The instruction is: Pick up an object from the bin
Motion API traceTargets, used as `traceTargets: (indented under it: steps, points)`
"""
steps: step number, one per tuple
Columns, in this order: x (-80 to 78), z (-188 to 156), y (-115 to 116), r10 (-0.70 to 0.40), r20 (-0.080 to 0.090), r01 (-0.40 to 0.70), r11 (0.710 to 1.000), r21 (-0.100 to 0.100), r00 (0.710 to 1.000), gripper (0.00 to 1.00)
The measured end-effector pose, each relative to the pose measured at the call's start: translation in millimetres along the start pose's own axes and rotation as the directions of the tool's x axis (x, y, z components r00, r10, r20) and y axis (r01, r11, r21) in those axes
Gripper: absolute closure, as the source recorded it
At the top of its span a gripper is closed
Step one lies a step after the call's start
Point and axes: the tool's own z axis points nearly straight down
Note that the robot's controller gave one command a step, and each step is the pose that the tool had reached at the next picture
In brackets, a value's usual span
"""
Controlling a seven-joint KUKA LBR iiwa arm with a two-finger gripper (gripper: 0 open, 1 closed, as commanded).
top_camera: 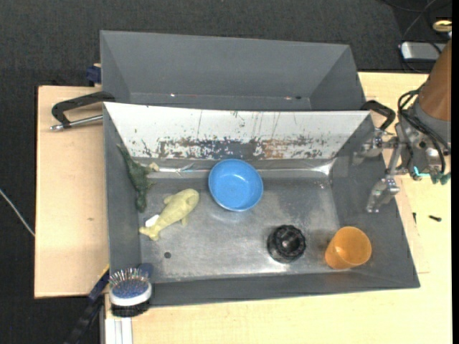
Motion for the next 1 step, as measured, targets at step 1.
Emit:
traceTargets:
  steps: [1]
  points:
    - [18.8, 118.2, 48.0, -0.122, 0.014, 0.122, 0.992, 0.004, 0.992, 0.0]
